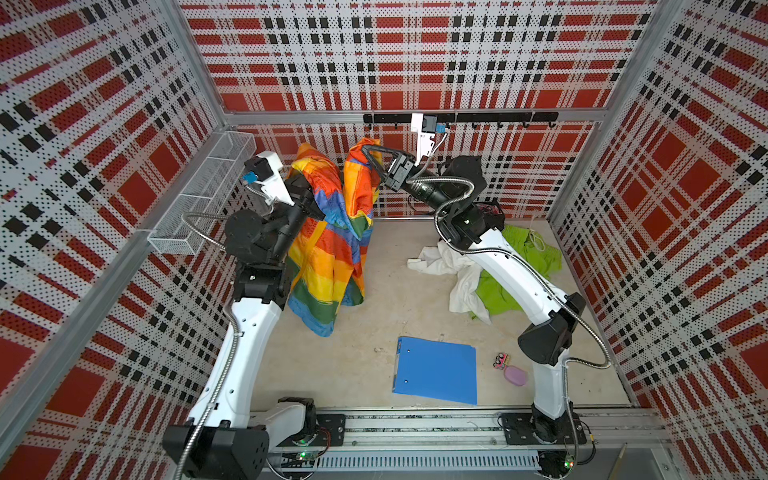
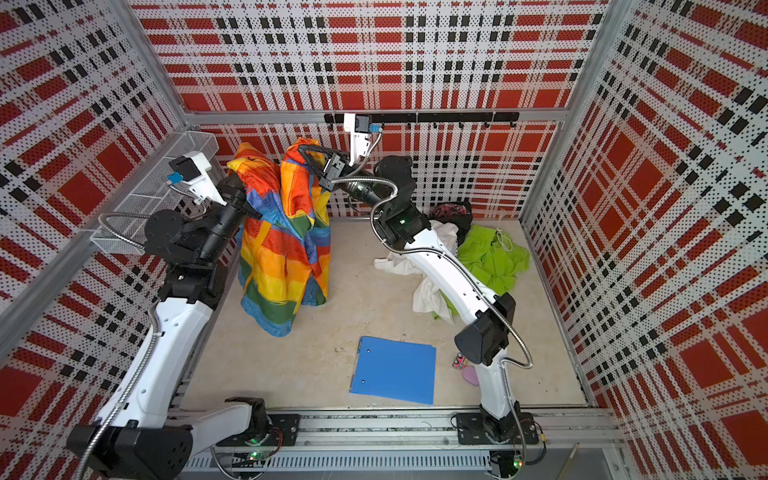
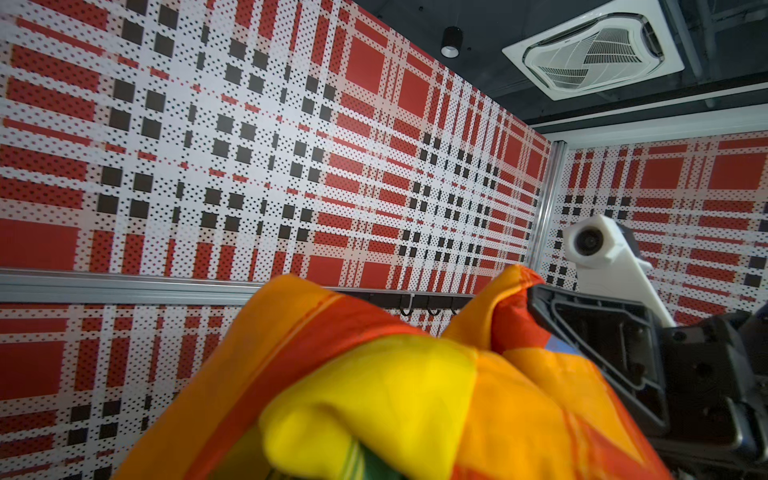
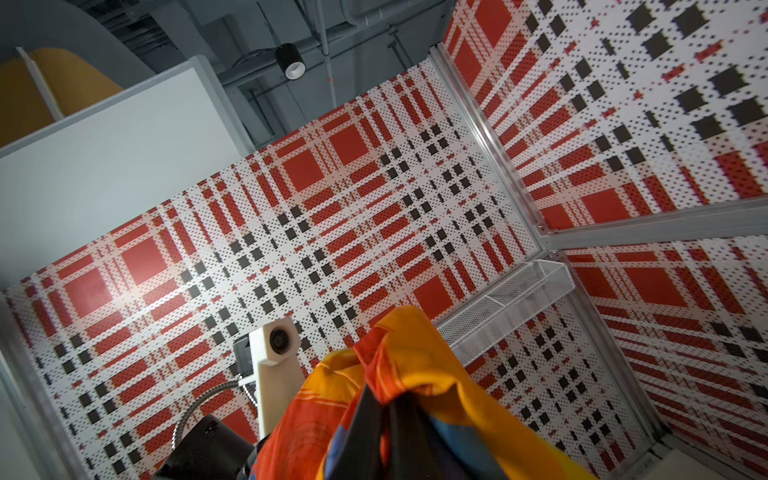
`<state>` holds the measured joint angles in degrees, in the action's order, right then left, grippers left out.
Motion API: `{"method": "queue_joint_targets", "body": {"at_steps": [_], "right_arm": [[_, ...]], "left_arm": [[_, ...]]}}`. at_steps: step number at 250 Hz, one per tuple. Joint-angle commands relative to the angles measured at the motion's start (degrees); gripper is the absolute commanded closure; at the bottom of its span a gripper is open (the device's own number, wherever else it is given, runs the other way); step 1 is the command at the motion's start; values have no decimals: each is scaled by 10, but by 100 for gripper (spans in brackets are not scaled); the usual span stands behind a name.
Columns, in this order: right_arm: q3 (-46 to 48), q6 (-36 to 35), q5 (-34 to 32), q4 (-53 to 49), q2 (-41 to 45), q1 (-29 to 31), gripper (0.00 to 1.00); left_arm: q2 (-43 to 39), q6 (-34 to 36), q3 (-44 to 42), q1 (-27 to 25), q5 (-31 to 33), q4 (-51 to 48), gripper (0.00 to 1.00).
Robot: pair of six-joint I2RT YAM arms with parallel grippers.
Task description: Pick out a specific cloth from the pile
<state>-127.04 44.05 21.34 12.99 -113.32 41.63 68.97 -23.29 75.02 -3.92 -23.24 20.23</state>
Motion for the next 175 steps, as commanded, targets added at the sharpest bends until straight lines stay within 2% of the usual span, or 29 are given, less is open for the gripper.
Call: {"method": "queue_joint_targets", "body": {"at_steps": [1, 39, 61, 127, 175], "right_arm": [[56, -30, -53, 6, 50, -7, 95], [149, -12, -50, 46, 83, -22, 95], [182, -15, -42, 48, 91, -25, 95], [242, -1, 14, 72, 75, -15, 96], [282, 23, 32, 95, 56, -8, 96]], "left_arm": [[29, -30, -2, -12, -53, 80, 100], [61, -14, -20, -51, -55, 100, 100], [69, -7, -50, -52, -47, 107, 100], [83, -26, -192, -8, -25, 154, 98], [91, -38, -251, -4, -1, 124, 94]]}}
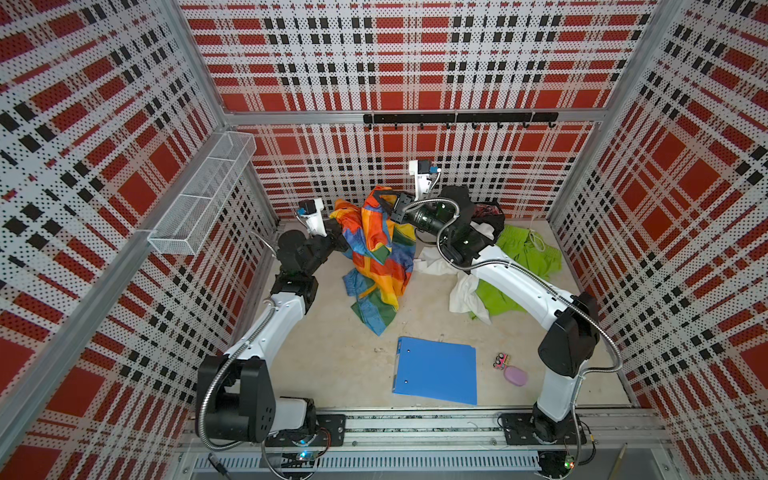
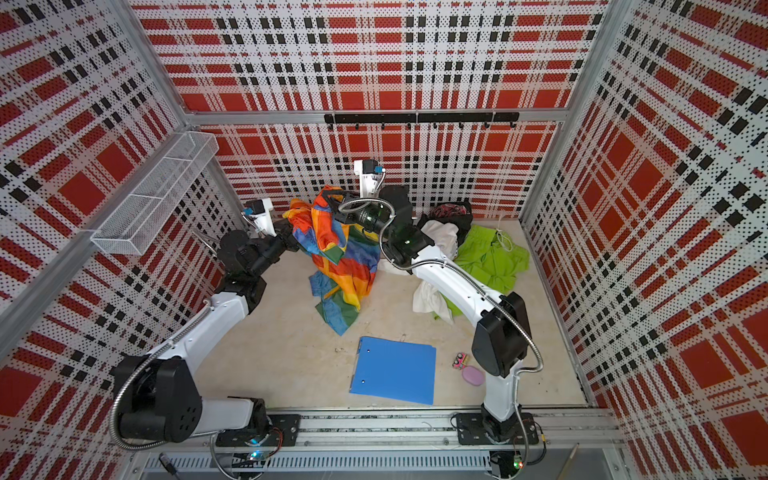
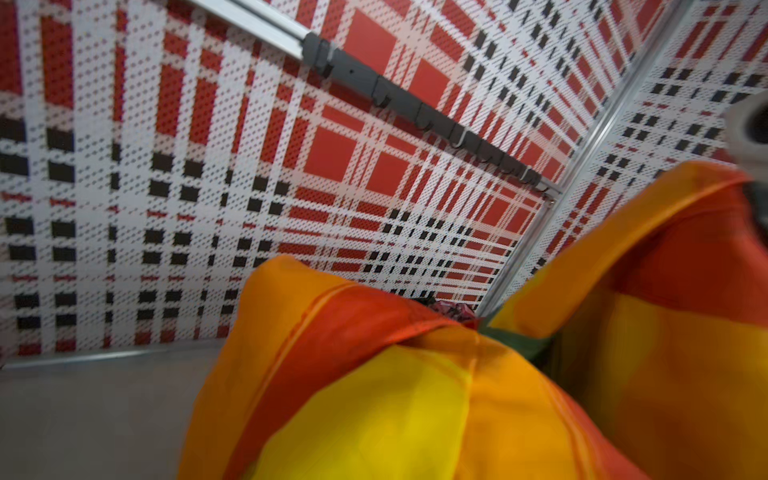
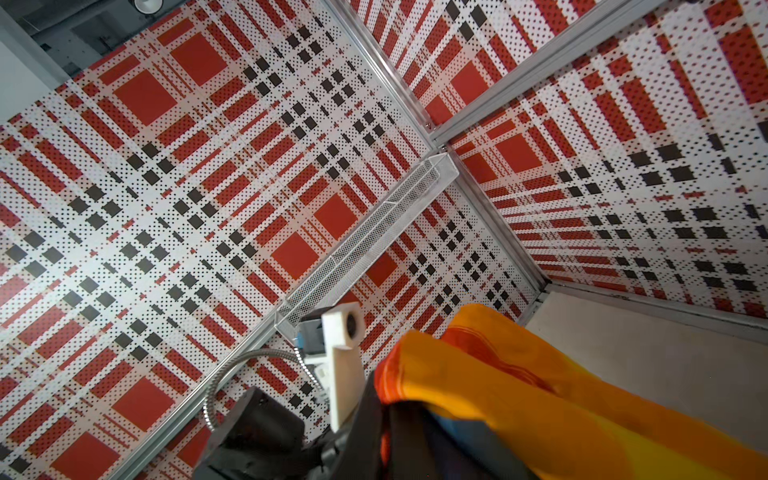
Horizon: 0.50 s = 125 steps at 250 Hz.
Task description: Pick out a specific cloth from the pile
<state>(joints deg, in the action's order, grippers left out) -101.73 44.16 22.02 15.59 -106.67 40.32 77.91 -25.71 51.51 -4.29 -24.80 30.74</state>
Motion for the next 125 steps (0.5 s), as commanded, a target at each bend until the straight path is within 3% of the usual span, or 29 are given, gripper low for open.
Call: {"method": "queue_joint_targets", "body": {"at_steps": [1, 60, 125], "right_arm": [[30, 23, 25, 70, -11, 6, 96], [125, 33, 15, 96, -9, 6, 97], [208, 23, -54, 57, -27, -6, 97]], "left_arm": [[1, -15, -17, 0, 14, 17, 94], [-17, -4, -101, -30, 38, -19, 87], [-18, 35, -125, -73, 84, -115, 81]]}}
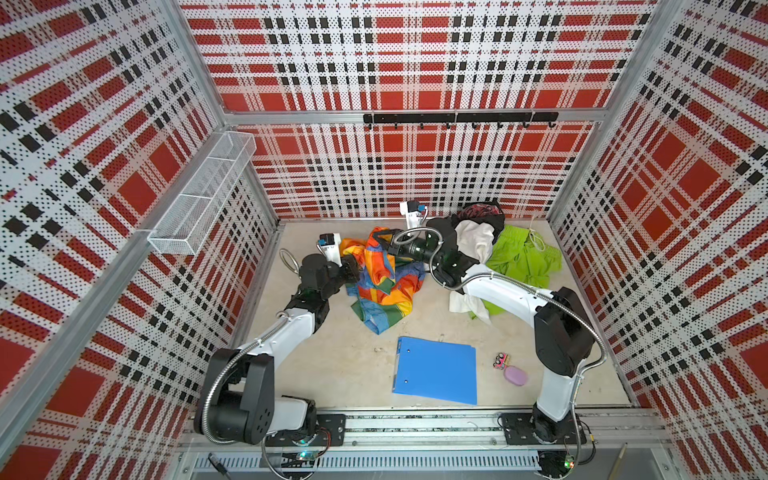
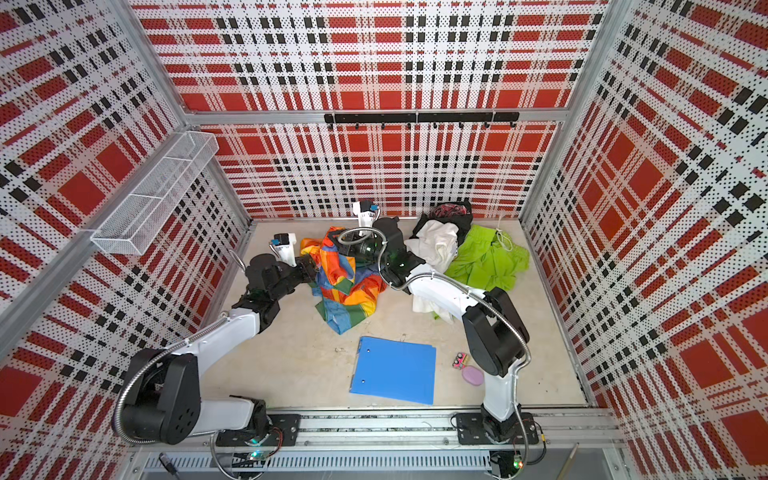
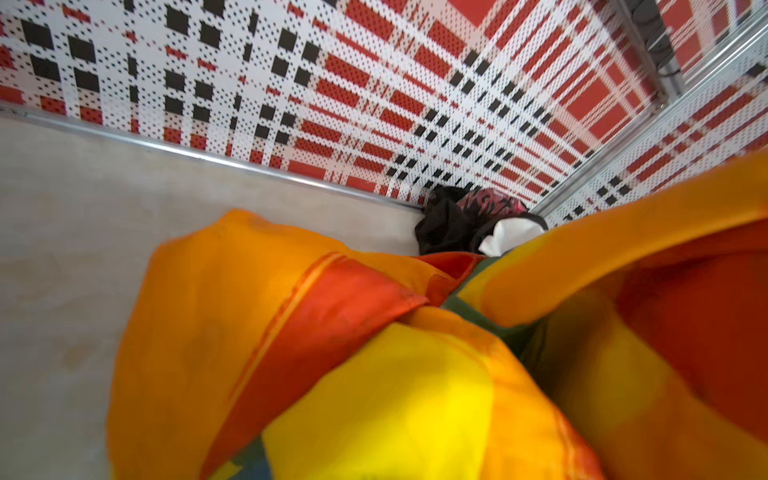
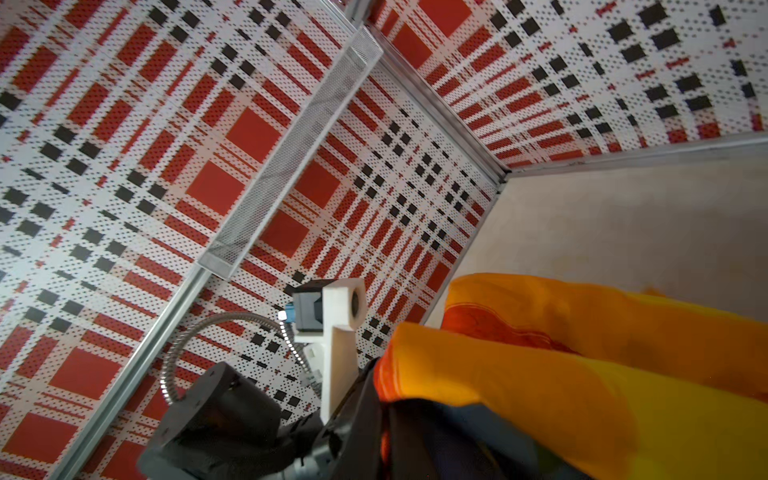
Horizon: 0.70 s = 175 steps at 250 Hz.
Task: Pick out a specific cloth from the pile
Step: 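Lower the rainbow cloth onto the table with both grippers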
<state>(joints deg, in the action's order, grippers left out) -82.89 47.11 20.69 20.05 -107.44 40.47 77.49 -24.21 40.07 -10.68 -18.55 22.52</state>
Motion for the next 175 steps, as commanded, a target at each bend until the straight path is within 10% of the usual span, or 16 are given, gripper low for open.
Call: {"method": "queue_joint_targets", "body": {"at_steps": [1, 87, 175], "right_arm": [[20, -6, -42, 11, -20, -8, 97], [24, -36, -89, -62, -105, -22, 95], [-10, -30, -87, -92, -211, -22, 84]], "left_arm": [[-14, 20, -11, -9, 21, -34, 81], [13, 32, -38, -80, 62, -95, 69], [-98, 13, -38, -110, 124, -235, 34]]}}
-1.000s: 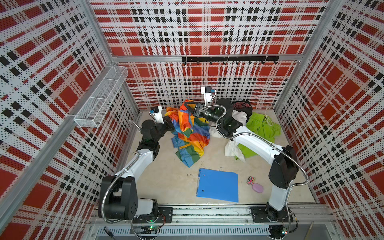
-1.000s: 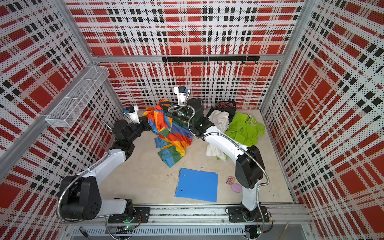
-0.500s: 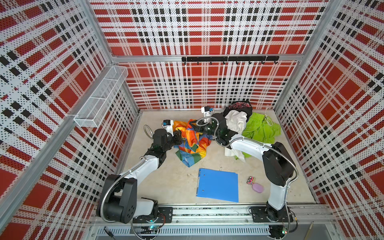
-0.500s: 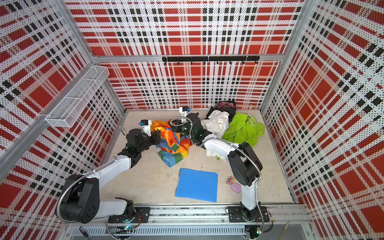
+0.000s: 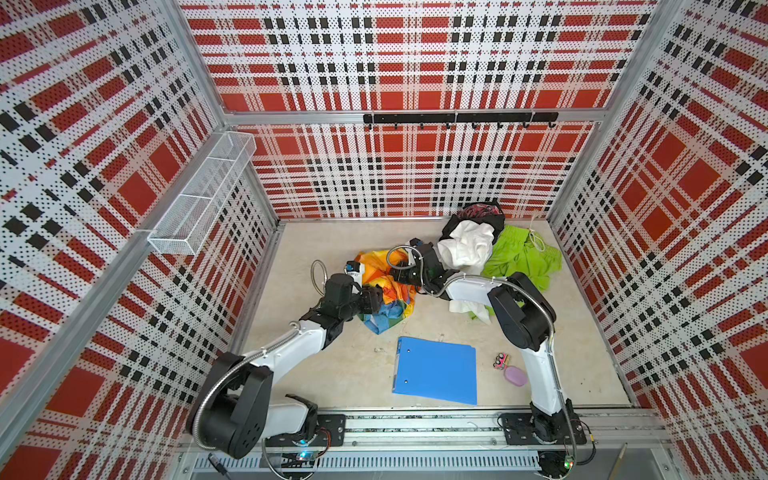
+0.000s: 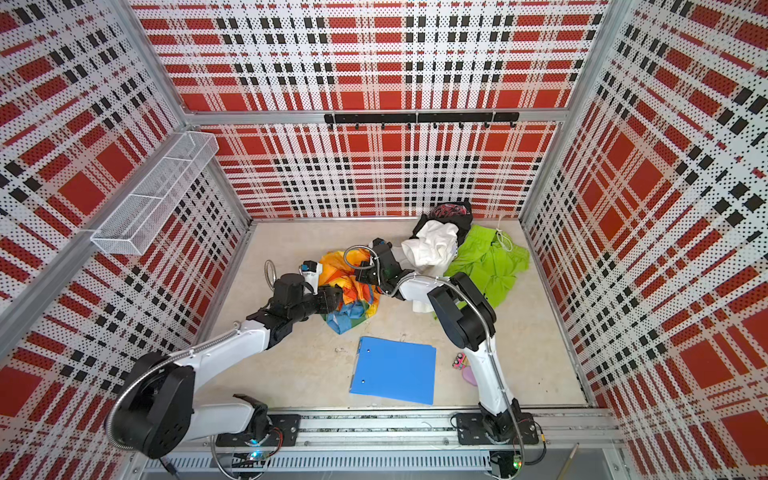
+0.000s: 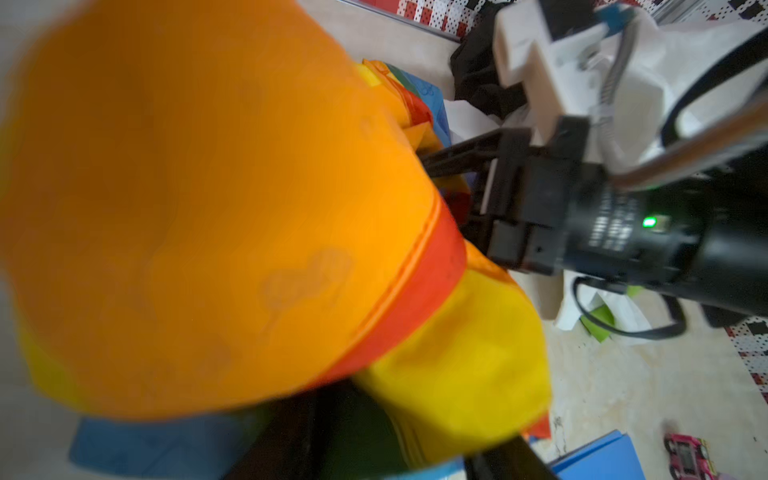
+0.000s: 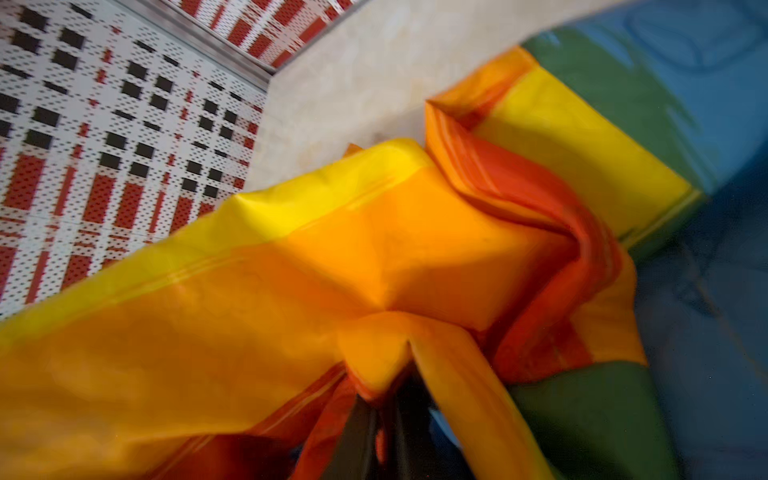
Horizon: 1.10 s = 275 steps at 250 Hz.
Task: Pick out a specific cloth from the pile
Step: 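Lower the rainbow cloth onto the table with both grippers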
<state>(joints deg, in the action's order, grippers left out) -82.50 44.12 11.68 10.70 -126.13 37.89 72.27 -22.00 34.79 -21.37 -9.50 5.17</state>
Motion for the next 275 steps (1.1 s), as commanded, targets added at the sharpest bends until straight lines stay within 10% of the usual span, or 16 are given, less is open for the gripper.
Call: {"method": "queue_joint_targets", "body": {"at_steps": [1, 73, 150, 275], "right_arm": [[-13, -1, 4, 1, -25, 4, 84], [-7, -17, 7, -11, 43, 4, 65], [63, -31, -24, -55, 205, -6, 31], [208, -86, -113, -141, 434, -44, 25]], "left_arm": [[-47, -9, 16, -3, 34, -64, 34], [-90, -27, 52, -13, 54, -103, 20], [69, -27, 140, -22, 67, -51, 19], [333, -19, 334, -91, 138, -91, 20]]}}
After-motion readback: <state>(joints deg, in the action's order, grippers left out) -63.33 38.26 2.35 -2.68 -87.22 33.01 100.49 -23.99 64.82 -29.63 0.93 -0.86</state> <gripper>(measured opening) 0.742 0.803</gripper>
